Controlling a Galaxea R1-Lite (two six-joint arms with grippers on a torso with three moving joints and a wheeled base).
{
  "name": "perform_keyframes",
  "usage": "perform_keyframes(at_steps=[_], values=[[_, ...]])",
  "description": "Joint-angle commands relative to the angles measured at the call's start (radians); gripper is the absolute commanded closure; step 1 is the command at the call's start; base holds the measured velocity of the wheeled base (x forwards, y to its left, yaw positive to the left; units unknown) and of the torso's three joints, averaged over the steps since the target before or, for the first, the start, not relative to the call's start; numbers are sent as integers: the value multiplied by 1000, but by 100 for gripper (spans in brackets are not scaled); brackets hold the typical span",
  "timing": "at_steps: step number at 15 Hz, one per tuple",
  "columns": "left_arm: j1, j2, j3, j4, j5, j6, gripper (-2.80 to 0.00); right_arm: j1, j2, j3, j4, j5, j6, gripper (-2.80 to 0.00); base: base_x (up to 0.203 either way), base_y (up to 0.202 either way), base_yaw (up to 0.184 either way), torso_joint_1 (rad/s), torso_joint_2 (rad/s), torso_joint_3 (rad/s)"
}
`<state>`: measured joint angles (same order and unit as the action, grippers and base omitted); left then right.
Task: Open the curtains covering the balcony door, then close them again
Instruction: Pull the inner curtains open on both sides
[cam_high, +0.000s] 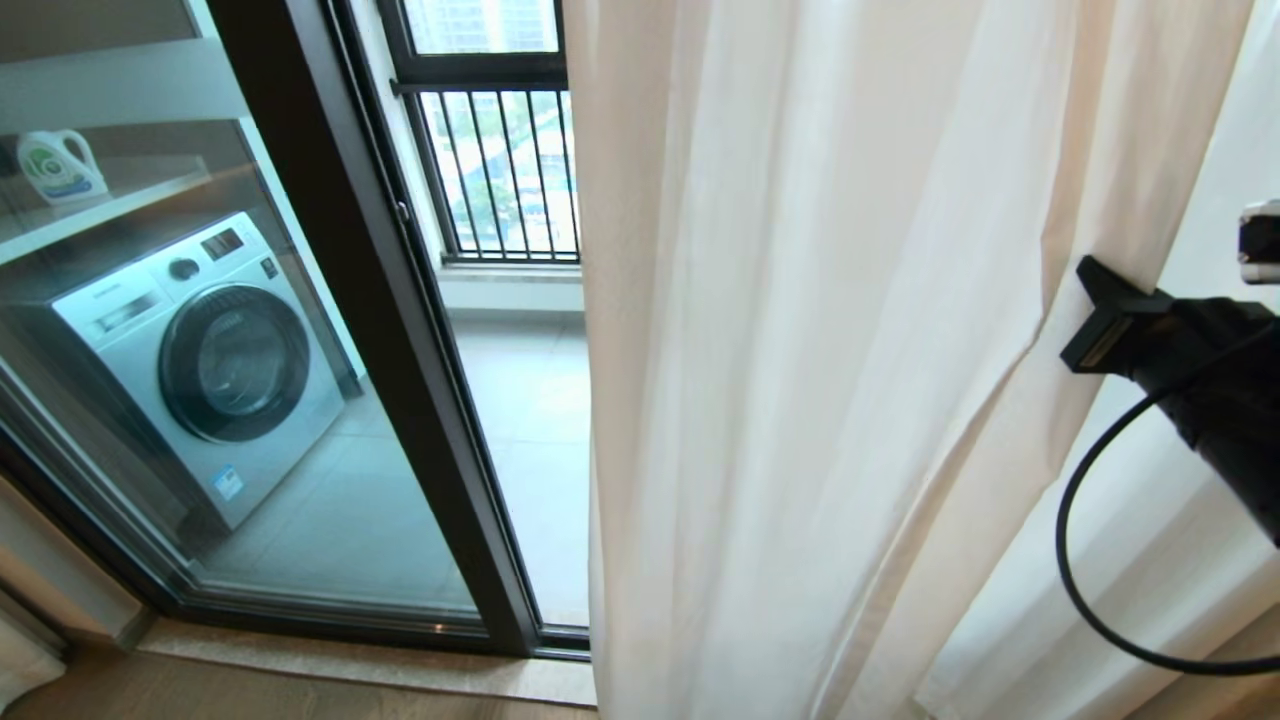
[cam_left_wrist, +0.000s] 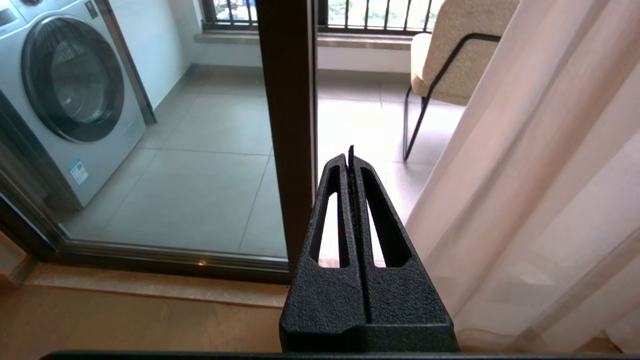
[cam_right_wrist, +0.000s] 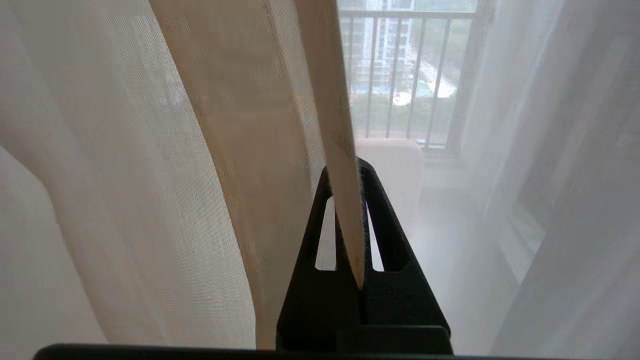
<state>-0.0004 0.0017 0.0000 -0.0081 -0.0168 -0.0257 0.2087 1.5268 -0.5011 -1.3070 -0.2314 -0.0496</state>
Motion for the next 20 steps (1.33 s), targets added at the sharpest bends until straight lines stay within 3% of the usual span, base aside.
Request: perform_keyframes(at_steps=[1, 10, 20], values=[[-1, 0, 0, 0, 0, 0, 0, 0, 0, 6, -8, -2, -1, 0, 0, -190, 2, 0, 7, 2], [0, 0, 0, -1, 0, 0, 0, 0, 16, 36, -63, 0, -1, 0, 0, -173, 1, 2, 1, 3], [-1, 0, 0, -1, 0, 0, 0, 1, -18, 33, -63, 1, -18, 0, 0, 0, 0, 0, 0, 0]])
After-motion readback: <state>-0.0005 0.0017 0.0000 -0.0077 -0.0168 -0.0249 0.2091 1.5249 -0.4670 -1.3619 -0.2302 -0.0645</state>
